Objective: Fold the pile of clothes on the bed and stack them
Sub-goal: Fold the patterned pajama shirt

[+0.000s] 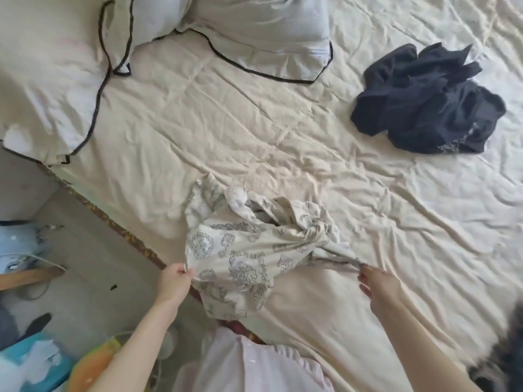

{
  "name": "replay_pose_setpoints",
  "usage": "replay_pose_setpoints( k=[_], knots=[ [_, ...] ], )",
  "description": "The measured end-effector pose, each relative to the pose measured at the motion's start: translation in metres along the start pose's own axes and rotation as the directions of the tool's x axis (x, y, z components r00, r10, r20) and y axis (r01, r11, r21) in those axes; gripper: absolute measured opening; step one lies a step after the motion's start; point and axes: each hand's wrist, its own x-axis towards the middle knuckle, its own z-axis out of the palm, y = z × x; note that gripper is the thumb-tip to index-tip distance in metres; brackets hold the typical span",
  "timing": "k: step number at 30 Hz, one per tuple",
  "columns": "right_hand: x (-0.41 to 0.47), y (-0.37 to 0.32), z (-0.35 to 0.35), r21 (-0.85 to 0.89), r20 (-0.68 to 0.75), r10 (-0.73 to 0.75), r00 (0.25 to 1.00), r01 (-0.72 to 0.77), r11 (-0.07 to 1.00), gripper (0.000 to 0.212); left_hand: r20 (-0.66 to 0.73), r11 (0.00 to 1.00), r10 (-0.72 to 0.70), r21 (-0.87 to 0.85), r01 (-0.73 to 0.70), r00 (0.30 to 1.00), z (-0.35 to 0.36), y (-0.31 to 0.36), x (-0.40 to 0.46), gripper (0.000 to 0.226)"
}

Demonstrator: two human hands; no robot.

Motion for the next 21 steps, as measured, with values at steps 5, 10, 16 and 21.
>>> replay_pose_setpoints(
  k=[5, 10, 16, 21],
  knots=[
    [-0.012, -0.002, 0.022, -0.391, 0.032, -0.319, 0.947, 0.305, 0.868, 0.024, -0.099, 0.925, 0.287, 0.287, -0.248, 0.953, 0.012, 0.007, -0.004, 0.038],
    [-0.034, -0.04, 0.085, -0.568, 0.347, -0.653, 0.673, 0.705, 0.424, 0.039, 0.162, 0.338, 0.799, 0.676, -0.655, 0.579, 0.044, 0.065, 0.003, 0.067],
    [-0.04, -0.058, 0.13, -0.685, 0.55, -0.603, 0.578, 0.725, 0.07, 0.03, 0.452, -0.036, 0.709, 0.789, -0.613, 0.541, 0.066, 0.116, 0.027, 0.044],
    [-0.072, -0.056, 0.112, -0.462, 0.503, -0.638, 0.582, 0.806, 0.371, 0.032, 0.387, -0.019, 0.86, 0.677, -0.736, 0.334, 0.028, 0.106, 0.004, 0.01]
  ],
)
